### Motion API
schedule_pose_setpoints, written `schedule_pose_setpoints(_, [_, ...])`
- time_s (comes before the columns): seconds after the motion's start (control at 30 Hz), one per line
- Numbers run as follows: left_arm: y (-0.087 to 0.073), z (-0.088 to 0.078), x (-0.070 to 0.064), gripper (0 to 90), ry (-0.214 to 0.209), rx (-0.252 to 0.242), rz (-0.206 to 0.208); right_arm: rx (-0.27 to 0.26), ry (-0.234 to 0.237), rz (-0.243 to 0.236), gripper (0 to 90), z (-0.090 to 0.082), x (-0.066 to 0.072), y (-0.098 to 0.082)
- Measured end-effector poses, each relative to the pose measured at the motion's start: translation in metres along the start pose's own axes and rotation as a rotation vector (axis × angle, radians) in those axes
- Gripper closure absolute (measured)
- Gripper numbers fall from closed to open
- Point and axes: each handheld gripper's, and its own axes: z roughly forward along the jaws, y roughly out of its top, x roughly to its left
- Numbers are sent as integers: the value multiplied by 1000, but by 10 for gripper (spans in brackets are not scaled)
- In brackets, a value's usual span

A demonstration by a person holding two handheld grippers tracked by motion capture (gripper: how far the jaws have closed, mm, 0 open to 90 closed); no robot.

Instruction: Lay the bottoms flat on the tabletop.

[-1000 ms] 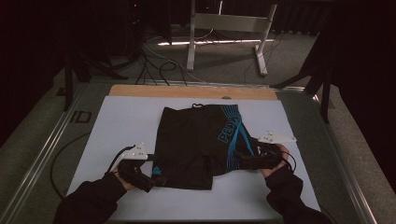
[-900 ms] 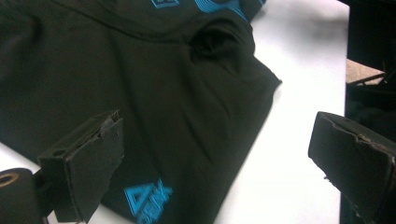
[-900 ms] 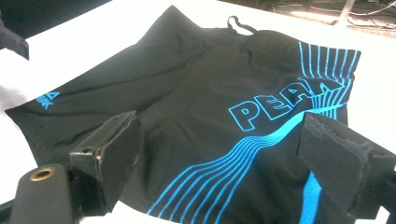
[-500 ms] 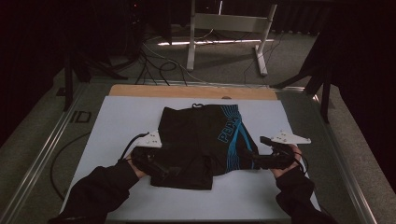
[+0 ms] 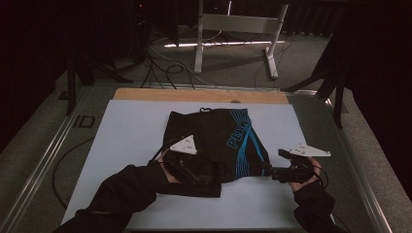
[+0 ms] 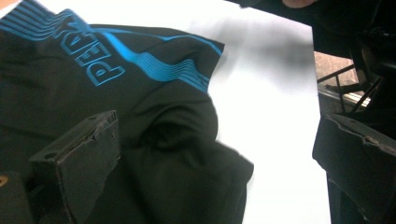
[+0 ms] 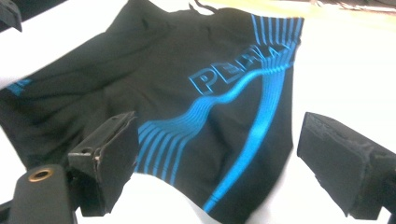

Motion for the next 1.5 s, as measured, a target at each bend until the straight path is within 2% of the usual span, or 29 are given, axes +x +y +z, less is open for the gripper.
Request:
schedule_pose_setpoints(0.17, [9, 19, -2, 32, -22, 11, 24, -5, 12, 26, 131, 2, -6, -6])
schedule_pose_setpoints(0.2, [10, 23, -3, 67, -29, 11, 28, 19, 20, 12, 137, 6, -5, -8])
schedule_pose_setpoints(0.23, [11, 27, -4, 67, -36, 12, 35, 19, 20, 12, 137, 6, -5, -8])
schedule_pose_setpoints(0.27, [12, 35, -6, 107, -39, 22, 51, 35, 18, 6, 171, 10, -2, -10])
schedule_pose_setpoints(0.33, [12, 39, -7, 131, -49, 24, 51, 48, 22, -3, 174, 12, -1, -11])
schedule_pose_setpoints(0.37, [13, 43, -7, 166, -49, 32, 57, 54, 24, -13, 202, 13, 0, -12])
schedule_pose_setpoints(0.4, [12, 47, -8, 199, -52, 37, 61, 71, 53, -19, 280, 15, 3, -14])
schedule_pose_setpoints(0.43, [11, 51, -9, 199, -63, 49, 70, 71, 53, -19, 280, 15, 3, -14])
schedule_pose_setpoints(0.47, [11, 51, -9, 251, -63, 49, 70, 71, 53, -19, 280, 15, 3, -14])
schedule_pose_setpoints(0.5, [9, 61, -11, 301, -73, 71, 86, 111, 78, -43, 356, 21, 6, -19])
schedule_pose_setpoints(0.53, [7, 69, -12, 349, -80, 102, 101, 117, 82, -40, 388, 23, 7, -20])
schedule_pose_setpoints(0.57, [5, 74, -13, 373, -80, 112, 108, 132, 81, -49, 402, 25, 7, -21])
schedule_pose_setpoints(0.6, [4, 77, -14, 387, -74, 122, 109, 142, 90, -55, 414, 27, 8, -21])
schedule_pose_setpoints(0.63, [1, 83, -14, 412, -51, 149, 122, 147, 90, -55, 433, 28, 8, -22])
schedule_pose_setpoints(0.7, [-3, 92, -13, 438, -37, 181, 127, 176, 93, -80, 464, 30, 8, -24])
schedule_pose_setpoints(0.83, [-11, 105, -11, 482, 12, 247, 151, 225, 72, -115, 459, 35, 6, -30])
schedule_pose_setpoints(0.97, [-15, 111, -10, 495, 52, 259, 159, 280, 43, -163, 415, 41, 5, -35])
schedule_pose_setpoints(1.0, [-15, 111, -10, 514, 52, 259, 159, 294, 20, -180, 416, 43, 4, -37])
schedule_pose_setpoints(1.03, [-15, 111, -9, 514, 63, 259, 158, 294, 20, -180, 416, 43, 4, -37])
schedule_pose_setpoints(1.1, [-14, 112, -10, 544, 114, 272, 173, 319, -11, -204, 417, 46, 3, -40])
schedule_pose_setpoints(1.13, [-13, 113, -10, 571, 139, 279, 187, 318, -27, -201, 511, 45, 1, -39])
schedule_pose_setpoints(1.17, [-13, 113, -10, 577, 139, 279, 187, 319, -38, -199, 541, 45, 1, -38])
schedule_pose_setpoints(1.2, [-13, 114, -10, 611, 167, 280, 190, 320, -41, -214, 581, 44, 1, -38])
schedule_pose_setpoints(1.27, [-13, 114, -10, 623, 167, 280, 190, 317, -45, -225, 581, 44, 0, -38])
schedule_pose_setpoints(1.3, [-13, 114, -12, 683, 213, 285, 211, 321, -68, -245, 770, 43, 0, -37])
schedule_pose_setpoints(1.33, [-13, 114, -12, 732, 219, 284, 213, 317, -64, -234, 817, 43, 0, -36])
schedule_pose_setpoints(1.4, [-11, 113, -11, 819, 204, 266, 197, 313, -60, -227, 848, 42, -2, -35])
schedule_pose_setpoints(1.5, [-8, 108, -12, 853, 183, 253, 207, 273, -45, -191, 859, 36, -4, -28])
